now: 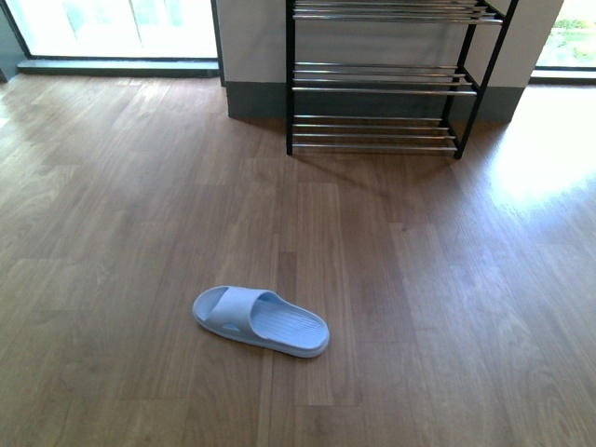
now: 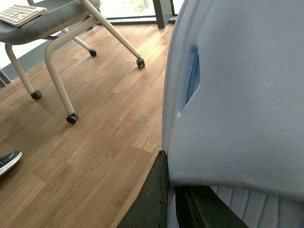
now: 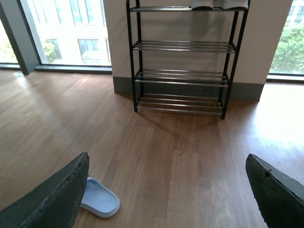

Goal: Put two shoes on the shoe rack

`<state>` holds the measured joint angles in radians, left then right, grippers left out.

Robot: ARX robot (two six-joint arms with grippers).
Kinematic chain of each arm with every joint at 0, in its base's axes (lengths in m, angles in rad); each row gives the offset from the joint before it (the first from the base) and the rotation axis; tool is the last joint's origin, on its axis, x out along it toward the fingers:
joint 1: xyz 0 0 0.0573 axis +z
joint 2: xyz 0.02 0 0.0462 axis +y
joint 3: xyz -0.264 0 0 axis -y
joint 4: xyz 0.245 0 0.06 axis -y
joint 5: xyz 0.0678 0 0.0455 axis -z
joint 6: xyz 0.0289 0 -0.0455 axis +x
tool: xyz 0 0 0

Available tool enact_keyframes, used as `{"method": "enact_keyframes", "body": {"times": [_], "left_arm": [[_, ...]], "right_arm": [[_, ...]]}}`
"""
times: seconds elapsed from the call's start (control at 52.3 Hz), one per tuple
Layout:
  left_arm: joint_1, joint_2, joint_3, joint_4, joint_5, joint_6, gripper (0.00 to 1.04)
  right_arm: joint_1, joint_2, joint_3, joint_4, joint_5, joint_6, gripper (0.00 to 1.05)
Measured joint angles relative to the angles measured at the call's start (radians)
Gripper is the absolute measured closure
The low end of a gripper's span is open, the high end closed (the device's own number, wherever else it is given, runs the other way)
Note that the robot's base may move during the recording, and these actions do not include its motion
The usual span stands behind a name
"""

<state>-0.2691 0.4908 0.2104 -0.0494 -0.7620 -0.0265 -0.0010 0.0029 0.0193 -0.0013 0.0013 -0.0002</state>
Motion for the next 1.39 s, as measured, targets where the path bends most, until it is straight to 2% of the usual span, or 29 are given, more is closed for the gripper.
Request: {"method": "enact_keyframes", "body": {"times": [0.669, 0.783, 0.822, 0.936, 1.013, 1.089, 1.185, 1.242, 1.395], "left_arm": [[-0.001, 0.0, -0.002, 0.0, -0.001, 0.0, 1.03], [-0.001, 0.0, -0.002, 0.0, -0.001, 0.0, 1.03], [-0.001, 0.0, -0.002, 0.0, -0.001, 0.0, 1.03], [-0.001, 0.0, -0.002, 0.0, -0.001, 0.0, 1.03], [-0.001, 0.0, -0.002, 0.0, -0.001, 0.0, 1.03], [-0.001, 0.0, -0.002, 0.0, -0.001, 0.0, 1.03], [-0.001, 0.0, -0.002, 0.0, -0.001, 0.0, 1.03], [-0.001, 0.0, -0.002, 0.0, -0.001, 0.0, 1.03], [-0.001, 0.0, -0.002, 0.0, -0.001, 0.0, 1.03]], "right_arm": [[0.0, 0.002, 0.0, 0.0, -0.005, 0.0, 0.09], [-0.042, 0.064, 0.013, -0.062, -0.156, -0.06, 0.09], [-0.043, 0.106, 0.013, -0.049, -0.155, -0.074, 0.09], [0.025, 0.41, 0.027, 0.185, -0.064, -0.161, 0.09], [0.049, 0.615, 0.047, 0.36, -0.055, -0.214, 0.09], [0.064, 0.962, 0.112, 0.635, -0.02, -0.292, 0.09], [0.071, 1.298, 0.194, 0.842, 0.002, -0.372, 0.09], [0.079, 1.525, 0.258, 0.892, -0.001, -0.415, 0.09], [0.101, 1.858, 0.352, 0.941, 0.006, -0.492, 0.09]]}}
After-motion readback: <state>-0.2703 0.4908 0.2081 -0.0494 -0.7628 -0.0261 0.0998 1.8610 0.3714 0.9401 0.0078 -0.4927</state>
